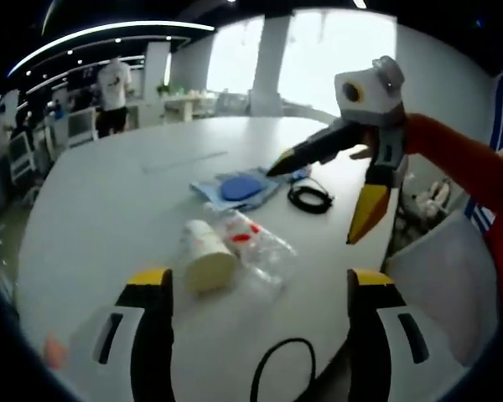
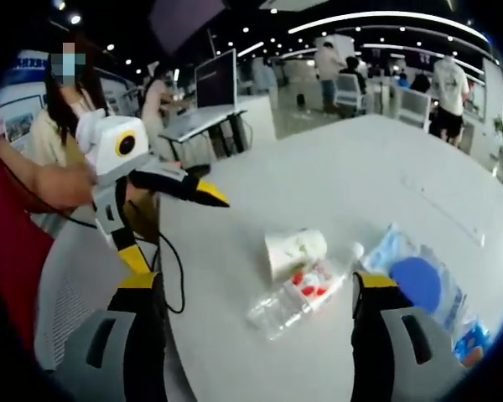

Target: Arrange the tabletop items into an orderly group along one side of the table until the central work area is clear of visible clutter.

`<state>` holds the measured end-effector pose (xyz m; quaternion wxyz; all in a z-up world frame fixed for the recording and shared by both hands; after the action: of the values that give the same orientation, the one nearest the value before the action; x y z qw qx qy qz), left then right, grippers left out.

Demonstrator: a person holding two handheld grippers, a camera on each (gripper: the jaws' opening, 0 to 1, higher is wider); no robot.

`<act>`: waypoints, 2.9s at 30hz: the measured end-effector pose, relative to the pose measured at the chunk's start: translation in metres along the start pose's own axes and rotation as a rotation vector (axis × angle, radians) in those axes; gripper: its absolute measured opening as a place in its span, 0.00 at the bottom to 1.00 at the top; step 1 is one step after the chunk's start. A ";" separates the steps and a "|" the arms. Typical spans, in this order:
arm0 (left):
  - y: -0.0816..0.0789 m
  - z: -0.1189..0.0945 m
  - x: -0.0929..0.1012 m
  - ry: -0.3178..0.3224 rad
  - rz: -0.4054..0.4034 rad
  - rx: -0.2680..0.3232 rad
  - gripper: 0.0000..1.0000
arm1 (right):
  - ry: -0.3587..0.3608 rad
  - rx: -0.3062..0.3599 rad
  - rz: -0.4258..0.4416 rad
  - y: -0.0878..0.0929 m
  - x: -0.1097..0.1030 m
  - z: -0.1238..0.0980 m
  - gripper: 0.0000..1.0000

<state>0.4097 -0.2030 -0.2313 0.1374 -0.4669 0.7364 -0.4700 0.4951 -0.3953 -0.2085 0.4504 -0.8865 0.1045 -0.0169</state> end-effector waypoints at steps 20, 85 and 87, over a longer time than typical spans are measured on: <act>0.003 0.002 -0.016 -0.039 -0.001 -0.013 0.80 | -0.030 -0.065 -0.092 -0.009 0.016 0.017 0.88; 0.015 0.002 -0.039 -0.111 -0.125 -0.030 0.74 | -0.406 -0.406 -0.832 -0.038 0.068 0.136 0.65; 0.015 0.002 -0.039 -0.113 -0.127 -0.027 0.74 | -0.413 -0.408 -0.834 -0.038 0.067 0.139 0.64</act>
<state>0.4235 -0.1703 -0.2540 0.1424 -0.5403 0.7026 -0.4406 0.5843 -0.2767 -0.2648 0.2344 -0.9075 -0.3486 0.0011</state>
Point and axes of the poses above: the point that each gripper's makers call its tool centre point, and the gripper's own axes: z roughly forward along the fingers, x roughly to its right, y roughly out of its underside, the point moved 10 cm from there along -z, roughly backward along the fingers, and after that the axes turned 6 degrees about -z, right-handed, at the moved point
